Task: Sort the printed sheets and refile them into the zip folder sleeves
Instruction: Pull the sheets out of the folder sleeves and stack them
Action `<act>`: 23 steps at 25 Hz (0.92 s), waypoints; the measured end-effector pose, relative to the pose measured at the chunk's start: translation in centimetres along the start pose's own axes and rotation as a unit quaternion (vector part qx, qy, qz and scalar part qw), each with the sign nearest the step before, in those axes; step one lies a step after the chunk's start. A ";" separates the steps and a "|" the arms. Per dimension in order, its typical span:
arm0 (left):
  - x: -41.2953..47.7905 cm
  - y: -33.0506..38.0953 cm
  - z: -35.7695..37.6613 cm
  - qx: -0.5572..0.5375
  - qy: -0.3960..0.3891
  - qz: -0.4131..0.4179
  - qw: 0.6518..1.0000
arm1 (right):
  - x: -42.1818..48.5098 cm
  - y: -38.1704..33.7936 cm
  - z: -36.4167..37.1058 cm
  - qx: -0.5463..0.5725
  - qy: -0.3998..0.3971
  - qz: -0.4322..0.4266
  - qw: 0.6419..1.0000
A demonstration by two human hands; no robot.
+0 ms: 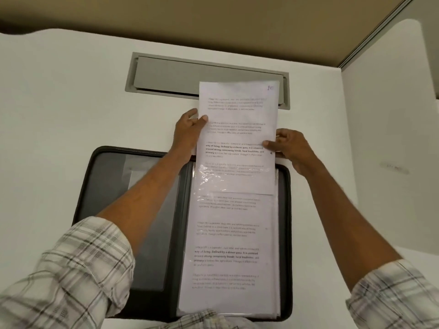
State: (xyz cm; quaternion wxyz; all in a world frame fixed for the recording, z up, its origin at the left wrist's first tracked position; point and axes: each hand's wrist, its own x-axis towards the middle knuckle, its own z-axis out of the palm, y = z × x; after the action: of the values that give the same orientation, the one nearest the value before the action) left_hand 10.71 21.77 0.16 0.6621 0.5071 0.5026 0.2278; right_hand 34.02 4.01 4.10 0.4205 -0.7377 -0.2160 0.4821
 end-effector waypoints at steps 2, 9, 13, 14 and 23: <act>-0.6 0.0 0.2 -0.005 -0.045 -0.002 0.999 | 0.8 -2.0 0.0 0.019 0.059 -0.060 0.996; -2.6 6.5 -1.6 -0.120 0.037 0.068 0.990 | -1.1 -8.4 1.8 0.072 -0.022 -0.193 0.978; -6.3 7.4 -7.2 -0.085 0.062 0.081 0.991 | -4.1 -9.1 5.6 0.084 0.031 -0.183 0.979; -7.6 6.9 -9.1 -0.073 0.075 0.075 0.992 | -4.8 -8.9 7.2 0.086 0.031 -0.179 0.980; -18.6 -3.2 -32.1 -0.041 0.192 -0.035 0.980 | -10.9 -3.2 30.5 0.062 -0.085 -0.101 0.989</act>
State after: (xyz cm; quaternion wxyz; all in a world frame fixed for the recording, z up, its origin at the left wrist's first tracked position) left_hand -25.96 19.68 6.01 0.5808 0.4089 0.6279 0.3181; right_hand 2.26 10.47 6.92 0.4926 -0.6408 -0.2940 0.5102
